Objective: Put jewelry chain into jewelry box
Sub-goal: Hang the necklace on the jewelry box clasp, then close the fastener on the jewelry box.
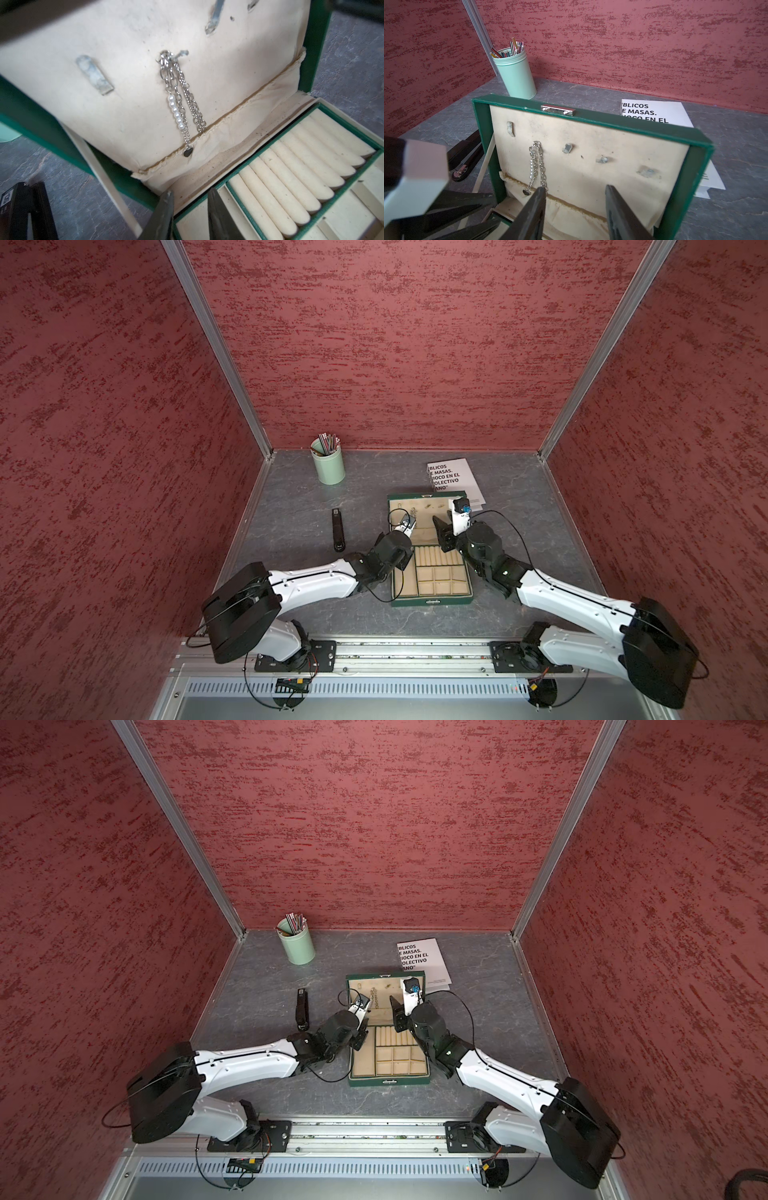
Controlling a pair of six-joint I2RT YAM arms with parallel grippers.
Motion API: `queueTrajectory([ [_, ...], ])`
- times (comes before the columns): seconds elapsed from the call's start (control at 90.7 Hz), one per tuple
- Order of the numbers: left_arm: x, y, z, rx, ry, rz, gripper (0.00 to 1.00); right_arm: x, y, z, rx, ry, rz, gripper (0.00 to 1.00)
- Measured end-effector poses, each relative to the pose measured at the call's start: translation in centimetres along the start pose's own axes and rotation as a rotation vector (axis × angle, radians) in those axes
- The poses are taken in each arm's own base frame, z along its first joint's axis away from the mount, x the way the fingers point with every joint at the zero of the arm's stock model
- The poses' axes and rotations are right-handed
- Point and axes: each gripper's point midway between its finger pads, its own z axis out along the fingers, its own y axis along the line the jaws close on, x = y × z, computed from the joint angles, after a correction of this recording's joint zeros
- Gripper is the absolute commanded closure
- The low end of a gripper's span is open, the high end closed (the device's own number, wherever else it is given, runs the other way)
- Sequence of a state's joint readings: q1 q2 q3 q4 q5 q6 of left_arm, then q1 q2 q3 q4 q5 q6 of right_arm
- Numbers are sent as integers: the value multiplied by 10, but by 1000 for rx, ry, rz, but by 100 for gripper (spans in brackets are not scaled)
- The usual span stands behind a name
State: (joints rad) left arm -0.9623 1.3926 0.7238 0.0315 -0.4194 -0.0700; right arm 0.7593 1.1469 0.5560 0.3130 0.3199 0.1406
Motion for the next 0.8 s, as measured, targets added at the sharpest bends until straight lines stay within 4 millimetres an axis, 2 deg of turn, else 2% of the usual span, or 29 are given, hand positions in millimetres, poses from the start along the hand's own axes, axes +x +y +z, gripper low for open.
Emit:
queueTrajectory([
  [0.055, -7, 2, -11, 5, -17, -7, 56, -1, -1, -3, 0, 1, -3, 50],
  [0.099, -17, 6, -24, 12, -45, -16, 45, -3, -1, -5, -2, -3, -4, 50],
  [0.165, -35, 16, -45, 19, -102, -55, 30, -8, -1, -10, -9, -14, -7, 50],
  [0.209, -49, 24, -60, 28, -148, -110, 24, -11, 0, -13, -19, -21, -11, 51],
  [0.298, -72, 51, -85, 33, -228, -217, 20, -14, 5, -16, -49, -24, -22, 54],
  [0.419, -98, 93, -97, 31, -282, -385, 20, -11, 14, -15, -97, -15, -44, 60],
  [0.551, -118, 126, -85, 80, -262, -556, 24, -1, 23, -11, -141, -10, -79, 62],
  [0.672, -127, 142, -49, 174, -179, -689, 25, 12, 29, 0, -159, 15, -130, 62],
  [0.804, -127, 144, -8, 301, -58, -786, 29, 30, 36, 10, -187, 68, -231, 60],
])
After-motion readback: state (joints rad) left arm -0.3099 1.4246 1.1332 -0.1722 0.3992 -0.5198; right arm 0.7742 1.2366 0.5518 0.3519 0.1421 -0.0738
